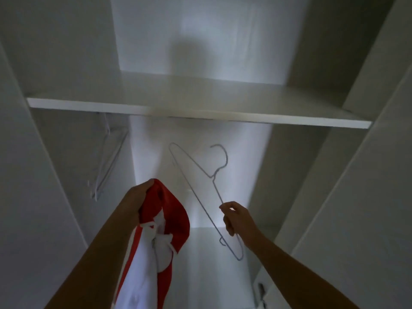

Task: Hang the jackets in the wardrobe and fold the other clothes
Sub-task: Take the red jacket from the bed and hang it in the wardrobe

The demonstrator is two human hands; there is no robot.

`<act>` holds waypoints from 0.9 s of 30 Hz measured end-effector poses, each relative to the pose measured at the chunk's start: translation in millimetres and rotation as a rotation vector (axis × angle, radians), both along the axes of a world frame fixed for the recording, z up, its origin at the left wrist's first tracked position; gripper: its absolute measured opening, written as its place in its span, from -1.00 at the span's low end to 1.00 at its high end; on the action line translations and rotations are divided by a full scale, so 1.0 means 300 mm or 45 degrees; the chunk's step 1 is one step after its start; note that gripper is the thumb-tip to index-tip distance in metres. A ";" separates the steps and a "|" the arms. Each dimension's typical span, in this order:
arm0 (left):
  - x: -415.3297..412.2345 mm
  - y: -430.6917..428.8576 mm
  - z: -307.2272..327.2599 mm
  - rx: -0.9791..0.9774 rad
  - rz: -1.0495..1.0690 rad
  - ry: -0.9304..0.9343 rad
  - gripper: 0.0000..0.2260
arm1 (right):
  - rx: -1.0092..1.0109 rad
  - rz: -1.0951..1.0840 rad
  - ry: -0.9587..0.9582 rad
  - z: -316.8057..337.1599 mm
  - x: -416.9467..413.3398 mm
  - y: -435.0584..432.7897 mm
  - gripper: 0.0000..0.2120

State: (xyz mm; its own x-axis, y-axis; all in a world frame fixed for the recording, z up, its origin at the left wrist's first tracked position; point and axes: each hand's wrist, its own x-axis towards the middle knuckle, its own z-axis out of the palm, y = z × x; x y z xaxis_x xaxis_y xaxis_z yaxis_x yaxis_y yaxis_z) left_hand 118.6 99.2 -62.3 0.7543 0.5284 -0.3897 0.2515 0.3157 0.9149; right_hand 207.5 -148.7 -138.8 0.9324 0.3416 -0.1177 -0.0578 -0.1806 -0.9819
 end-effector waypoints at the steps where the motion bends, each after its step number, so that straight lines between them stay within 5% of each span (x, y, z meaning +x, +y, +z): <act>1: 0.007 -0.042 0.006 0.021 -0.037 0.003 -0.78 | -0.016 -0.009 0.077 -0.004 -0.006 -0.044 -0.97; 3: 0.015 -0.121 0.012 0.068 -0.105 0.013 -0.76 | -0.096 -0.030 0.115 -0.003 -0.003 -0.101 -0.90; 8: -0.012 -0.259 -0.034 0.142 -0.131 0.019 -0.77 | -0.498 -0.415 -0.285 -0.033 -0.122 -0.310 -0.66; 12: -0.060 -0.353 -0.076 0.126 -0.155 0.052 -0.73 | 0.105 -0.736 -0.350 0.046 -0.238 -0.475 -0.61; 20: -0.087 -0.593 -0.060 0.107 -0.294 0.082 -0.72 | 1.031 -0.530 -0.153 0.249 -0.357 -0.463 -0.49; 24: -0.096 -0.640 -0.009 0.070 -0.335 0.041 -0.76 | 1.152 -0.396 -0.164 0.262 -0.307 -0.430 -0.43; 27: -0.106 -0.583 0.051 -0.062 -0.249 -0.071 -0.76 | 0.747 -0.309 -0.128 0.134 -0.302 -0.442 -0.45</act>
State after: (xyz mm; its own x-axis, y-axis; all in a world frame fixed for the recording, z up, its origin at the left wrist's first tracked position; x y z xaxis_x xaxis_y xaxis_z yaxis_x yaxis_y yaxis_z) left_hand 86.7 -75.8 -47.1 0.8618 0.3512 -0.3660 0.2620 0.3097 0.9140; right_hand 116.9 -281.4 -98.4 0.9881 0.1005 0.1165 0.0679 0.3949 -0.9162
